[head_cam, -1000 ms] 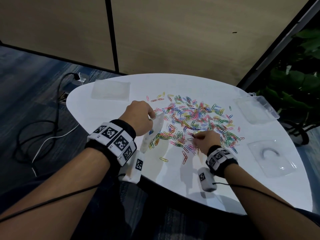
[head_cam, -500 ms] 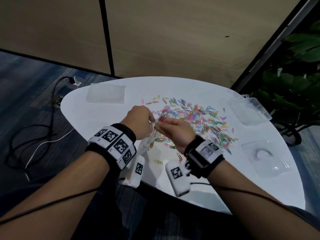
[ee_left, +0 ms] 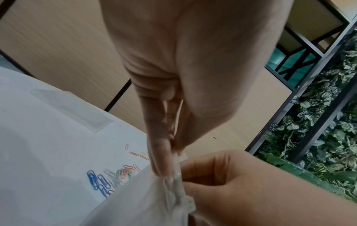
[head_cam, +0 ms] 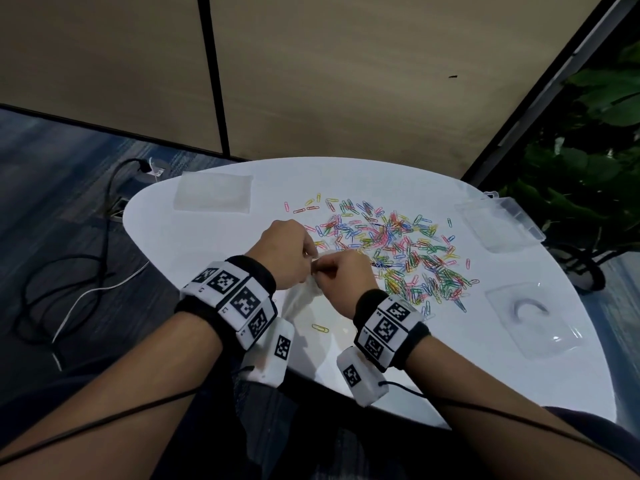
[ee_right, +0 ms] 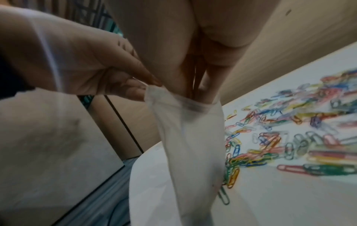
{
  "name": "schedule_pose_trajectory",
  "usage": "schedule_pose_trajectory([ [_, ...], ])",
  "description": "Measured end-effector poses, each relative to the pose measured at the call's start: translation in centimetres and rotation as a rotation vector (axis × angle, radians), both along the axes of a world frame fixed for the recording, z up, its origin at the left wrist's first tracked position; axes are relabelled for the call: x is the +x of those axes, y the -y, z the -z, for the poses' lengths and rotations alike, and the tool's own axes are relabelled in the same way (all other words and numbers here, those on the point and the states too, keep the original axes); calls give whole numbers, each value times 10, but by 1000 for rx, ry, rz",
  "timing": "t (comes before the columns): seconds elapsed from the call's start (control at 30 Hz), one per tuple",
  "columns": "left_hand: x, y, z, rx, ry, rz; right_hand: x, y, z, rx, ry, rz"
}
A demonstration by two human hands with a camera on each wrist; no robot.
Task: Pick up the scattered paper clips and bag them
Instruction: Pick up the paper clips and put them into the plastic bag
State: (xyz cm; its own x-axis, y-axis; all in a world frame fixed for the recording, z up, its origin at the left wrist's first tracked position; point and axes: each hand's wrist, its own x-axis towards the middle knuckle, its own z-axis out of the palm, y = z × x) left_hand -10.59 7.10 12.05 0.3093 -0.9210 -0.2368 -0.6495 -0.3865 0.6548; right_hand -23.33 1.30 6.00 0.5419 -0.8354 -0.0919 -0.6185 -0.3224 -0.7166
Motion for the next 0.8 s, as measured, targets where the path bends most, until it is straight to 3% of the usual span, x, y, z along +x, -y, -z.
schedule_pose_trajectory([
  [0.17,2,1,2,33,24,21,-8,2,-13,-16,36,-187],
  [0.27,7,0,3,51,28,-21,-30,21,-15,137,202,-12],
  [0.33,9,-2,0,57,38,-24,-53,43,-9,76,5,51],
  [0.43,8,-3,-4,68,40,-21,-97,71,17,18,-610,19],
  [0.5,8,-4,-5,76,46,-19,-118,79,39,8,-795,30],
  [0.6,8,-4,-4,80,60,-6,-125,82,65,-71,-760,14],
  [0.8,11,-5,-1,85,69,-2,-104,80,75,-316,-692,-105],
])
